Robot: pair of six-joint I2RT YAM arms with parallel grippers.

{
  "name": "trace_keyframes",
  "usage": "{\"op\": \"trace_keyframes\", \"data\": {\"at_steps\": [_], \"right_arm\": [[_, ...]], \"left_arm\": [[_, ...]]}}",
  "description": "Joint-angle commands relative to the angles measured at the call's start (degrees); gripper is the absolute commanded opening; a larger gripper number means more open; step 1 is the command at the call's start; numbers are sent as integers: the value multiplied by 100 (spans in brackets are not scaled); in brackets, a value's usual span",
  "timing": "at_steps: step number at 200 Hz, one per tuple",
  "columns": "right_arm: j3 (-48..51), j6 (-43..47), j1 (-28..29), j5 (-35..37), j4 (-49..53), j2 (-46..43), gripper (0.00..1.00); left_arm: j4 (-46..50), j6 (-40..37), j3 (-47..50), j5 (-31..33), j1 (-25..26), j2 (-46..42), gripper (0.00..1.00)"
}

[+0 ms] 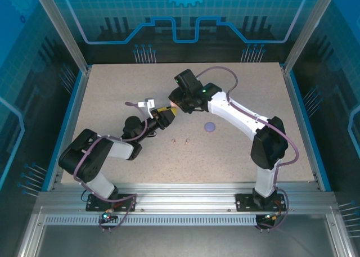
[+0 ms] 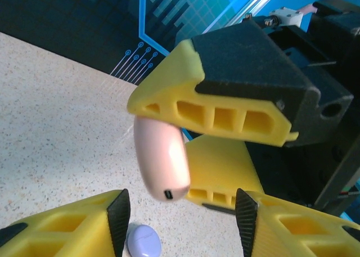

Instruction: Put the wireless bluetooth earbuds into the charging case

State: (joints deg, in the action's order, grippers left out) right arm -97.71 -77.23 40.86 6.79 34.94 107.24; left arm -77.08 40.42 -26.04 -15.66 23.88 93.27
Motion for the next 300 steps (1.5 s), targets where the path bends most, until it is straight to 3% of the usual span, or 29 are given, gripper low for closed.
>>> {"op": "trace_keyframes", "data": {"at_steps": [1,173,231,267,300], "right_arm": [[-26,-102,80,-76,-92,-222,36],[78,-151,176,-134,-217,-246,36],[114,-162,184,-138,-242,-254,36],[145,-171,183,-143,-268,-272,36],[195,-190,185,-160,-291,-291,36]], "left_arm": [[-301,-166,-224,180,69,99,54],[-308,-254,-454,368,91,185,27],[-308,-306,-463,484,91,103,34],[-308,-312,-454,520,86,95,26],[-308,-351,-447,580,85,35,12]]}}
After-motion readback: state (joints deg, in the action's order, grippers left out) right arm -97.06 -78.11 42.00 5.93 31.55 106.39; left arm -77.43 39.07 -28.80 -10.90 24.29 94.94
